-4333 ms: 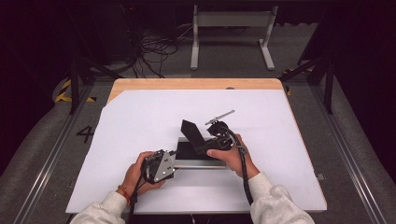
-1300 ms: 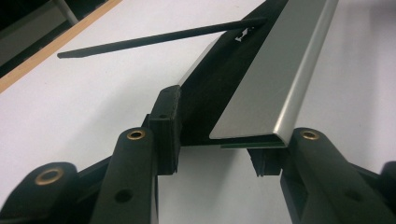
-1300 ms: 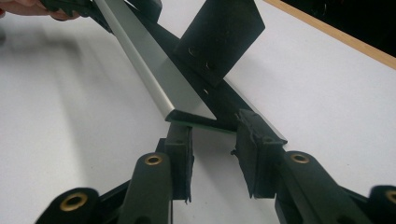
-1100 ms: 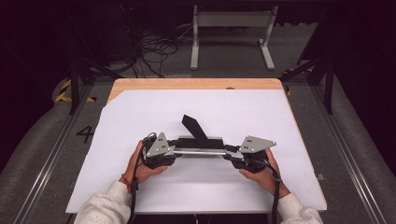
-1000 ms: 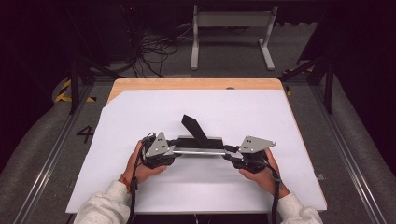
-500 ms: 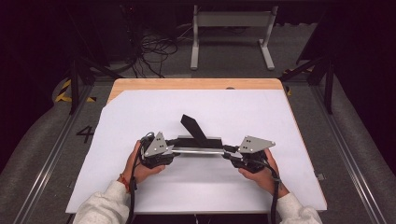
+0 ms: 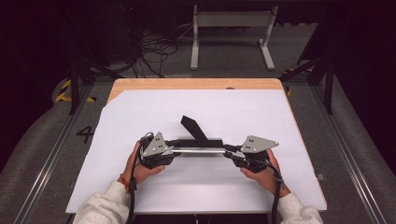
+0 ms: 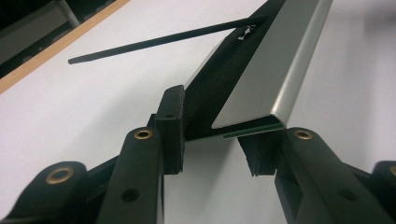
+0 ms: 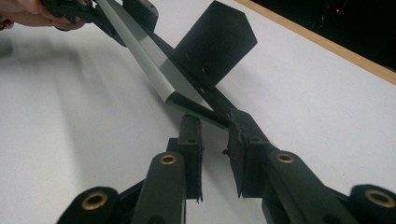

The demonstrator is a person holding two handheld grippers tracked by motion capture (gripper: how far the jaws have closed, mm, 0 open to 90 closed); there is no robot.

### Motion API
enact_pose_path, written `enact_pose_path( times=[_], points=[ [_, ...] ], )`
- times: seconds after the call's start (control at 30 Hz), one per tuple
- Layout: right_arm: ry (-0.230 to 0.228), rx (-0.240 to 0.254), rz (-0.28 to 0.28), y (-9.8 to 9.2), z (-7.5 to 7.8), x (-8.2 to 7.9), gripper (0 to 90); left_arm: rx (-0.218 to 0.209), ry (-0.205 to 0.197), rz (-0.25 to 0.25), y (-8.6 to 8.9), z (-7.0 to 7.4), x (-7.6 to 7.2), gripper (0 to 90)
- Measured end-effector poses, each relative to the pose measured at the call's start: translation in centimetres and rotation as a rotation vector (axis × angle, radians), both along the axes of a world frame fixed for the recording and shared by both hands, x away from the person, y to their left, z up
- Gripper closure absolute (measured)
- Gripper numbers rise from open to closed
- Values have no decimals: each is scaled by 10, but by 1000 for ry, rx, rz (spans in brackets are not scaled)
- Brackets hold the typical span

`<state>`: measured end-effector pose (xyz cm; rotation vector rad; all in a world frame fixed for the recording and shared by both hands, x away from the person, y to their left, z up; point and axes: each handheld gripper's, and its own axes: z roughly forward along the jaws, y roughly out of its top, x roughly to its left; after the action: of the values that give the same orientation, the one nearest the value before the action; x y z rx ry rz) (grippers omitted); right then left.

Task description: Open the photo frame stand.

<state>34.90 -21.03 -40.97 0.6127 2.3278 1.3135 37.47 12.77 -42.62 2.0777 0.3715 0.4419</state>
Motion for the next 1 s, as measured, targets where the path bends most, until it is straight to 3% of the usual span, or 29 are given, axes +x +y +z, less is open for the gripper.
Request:
enact_pose_path(
  times=[0.6,1.0],
  points=[
    [-25,41,26,-7,14,-12,780,-23,22,-63,2,8,-11,699],
    [-31,74,35,-11,21,-20,793,-56,64,-107,4,13,-14,717]
  ],
)
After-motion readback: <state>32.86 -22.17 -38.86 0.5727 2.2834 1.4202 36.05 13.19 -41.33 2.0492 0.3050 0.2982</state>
